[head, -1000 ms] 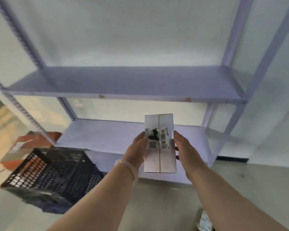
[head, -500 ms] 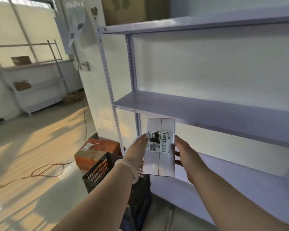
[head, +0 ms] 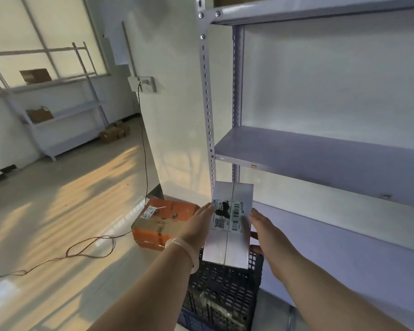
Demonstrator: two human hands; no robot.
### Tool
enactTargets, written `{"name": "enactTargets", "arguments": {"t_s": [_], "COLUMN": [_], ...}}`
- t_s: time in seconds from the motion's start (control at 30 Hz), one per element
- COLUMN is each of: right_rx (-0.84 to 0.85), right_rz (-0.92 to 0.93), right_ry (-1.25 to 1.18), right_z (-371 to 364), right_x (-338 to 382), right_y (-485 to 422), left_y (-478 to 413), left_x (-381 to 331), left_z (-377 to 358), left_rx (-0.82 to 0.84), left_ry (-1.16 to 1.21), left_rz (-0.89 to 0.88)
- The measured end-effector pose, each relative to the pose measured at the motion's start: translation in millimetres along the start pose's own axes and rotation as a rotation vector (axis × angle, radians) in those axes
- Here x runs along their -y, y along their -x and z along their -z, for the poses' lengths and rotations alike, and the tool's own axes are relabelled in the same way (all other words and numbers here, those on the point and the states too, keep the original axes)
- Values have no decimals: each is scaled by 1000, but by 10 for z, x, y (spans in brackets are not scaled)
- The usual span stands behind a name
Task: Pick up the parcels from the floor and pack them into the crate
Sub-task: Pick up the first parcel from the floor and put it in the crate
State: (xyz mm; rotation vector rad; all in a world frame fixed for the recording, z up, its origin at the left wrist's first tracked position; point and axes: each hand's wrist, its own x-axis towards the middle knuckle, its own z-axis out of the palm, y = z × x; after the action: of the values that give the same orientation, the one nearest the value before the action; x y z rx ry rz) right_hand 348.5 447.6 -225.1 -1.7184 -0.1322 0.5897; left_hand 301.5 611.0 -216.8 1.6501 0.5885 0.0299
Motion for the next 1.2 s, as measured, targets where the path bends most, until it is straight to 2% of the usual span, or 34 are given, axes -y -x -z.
{"name": "enactTargets", "arguments": {"t_s": [0.07,0.27,0.5,0.77,0.87,1.07,1.2], "right_rx": [3,65,36,-120,-190,-217,-228], "right_rz": [-1,-117,-251,-583,-656,-660,-701], "right_ry": [13,-91,-182,-353,-367,-270,-295], "right_z": [-60,-212,-506,-1078,-1427,-2041,-2290], "right_x": [-26,-183,-451,-1204,-1503,-2089,-2605], "right_y": [-238,-899,-1485,-1911,-2158,-2878,-3428], "left_y": [-226,-759,-1417,-2147,-2470,-3215,-3707], "left_x": [23,90,462,1429,1849,2658,3219], "left_z": [49,208,377,605,794,1022,995], "left_rx": [-41,-23,99,262,306,264,190], "left_ry": [31,49,30,-4,-53,-187,-264], "left_rz": [48,187,286,449,461,499,501]}}
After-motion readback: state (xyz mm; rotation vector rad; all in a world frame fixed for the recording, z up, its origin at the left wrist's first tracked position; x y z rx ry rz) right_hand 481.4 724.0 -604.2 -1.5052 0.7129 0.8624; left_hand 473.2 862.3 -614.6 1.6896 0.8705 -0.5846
